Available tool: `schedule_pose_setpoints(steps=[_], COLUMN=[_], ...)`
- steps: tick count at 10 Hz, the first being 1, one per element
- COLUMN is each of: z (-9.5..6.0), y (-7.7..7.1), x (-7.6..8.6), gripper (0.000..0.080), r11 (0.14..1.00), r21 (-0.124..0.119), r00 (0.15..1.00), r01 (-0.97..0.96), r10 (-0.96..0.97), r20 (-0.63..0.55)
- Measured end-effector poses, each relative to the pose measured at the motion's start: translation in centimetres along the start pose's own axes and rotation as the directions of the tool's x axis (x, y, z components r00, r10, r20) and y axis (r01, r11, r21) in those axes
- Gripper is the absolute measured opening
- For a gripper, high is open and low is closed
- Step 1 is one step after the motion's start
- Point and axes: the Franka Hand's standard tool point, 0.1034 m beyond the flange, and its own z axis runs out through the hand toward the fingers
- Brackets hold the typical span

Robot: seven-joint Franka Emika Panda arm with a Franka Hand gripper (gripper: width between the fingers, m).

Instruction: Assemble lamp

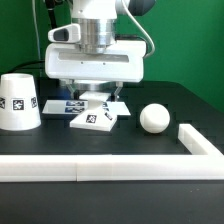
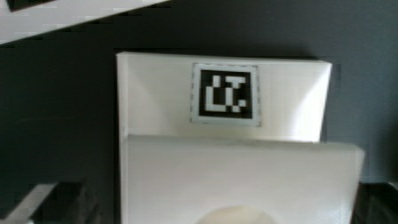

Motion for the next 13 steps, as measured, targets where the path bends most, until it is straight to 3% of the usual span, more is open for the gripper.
schedule_pose_setpoints(steps=[2,9,13], z=[0.0,0.0,-0.3], y=[-0.1,-0.2,-2.6], x=[0.0,0.3,6.1], gripper=[0.0534,0.0534,0.0535], r11=[1.0,1.0,0.988], r21=[0.0,0.001,0.013], r00=[1.0,1.0,0.986], r01=[0.003,0.023,0.156], r10=[-0.003,-0.023,-0.155], r20=[-0.001,-0.004,-0.068])
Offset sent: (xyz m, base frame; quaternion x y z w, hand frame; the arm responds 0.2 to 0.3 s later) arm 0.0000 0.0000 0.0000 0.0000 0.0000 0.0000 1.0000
